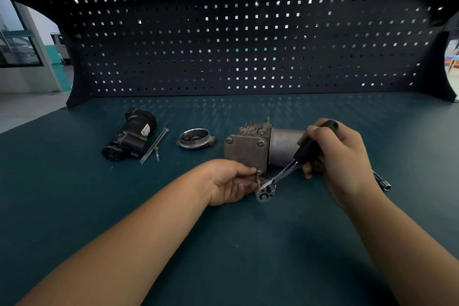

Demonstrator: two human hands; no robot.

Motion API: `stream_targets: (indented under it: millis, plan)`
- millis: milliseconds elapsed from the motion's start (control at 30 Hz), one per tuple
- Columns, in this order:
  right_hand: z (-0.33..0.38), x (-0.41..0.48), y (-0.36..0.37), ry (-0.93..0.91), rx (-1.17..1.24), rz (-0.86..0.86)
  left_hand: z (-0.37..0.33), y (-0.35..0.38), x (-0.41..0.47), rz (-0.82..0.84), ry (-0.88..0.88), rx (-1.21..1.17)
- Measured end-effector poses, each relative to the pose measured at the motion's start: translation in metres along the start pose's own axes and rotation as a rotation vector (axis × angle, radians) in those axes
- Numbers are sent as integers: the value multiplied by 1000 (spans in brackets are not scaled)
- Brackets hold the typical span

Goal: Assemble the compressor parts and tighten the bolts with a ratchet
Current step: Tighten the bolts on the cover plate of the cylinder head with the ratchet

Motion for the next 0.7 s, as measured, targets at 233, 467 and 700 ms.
stream_targets:
  millis: [233, 467, 700]
  plan:
    - [-1, -6, 7, -92, -90, 10, 1, -2, 1, 50, 32, -5]
    - [2, -10, 8, -143, -143, -27, 3, -3, -3, 66, 47, -23]
    - [4, -12, 10, -146, -186, -63, 4, -2, -7, 65, 61, -18]
Point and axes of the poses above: each hand's wrist, its own x-axis towards the middle knuckle, its own y-axis out of the palm, z = x × y, the point moved 2 cm from there along x, towards the middle knuckle, and after that the axes turned 4 degrees about -y, right-handed, at the moved point
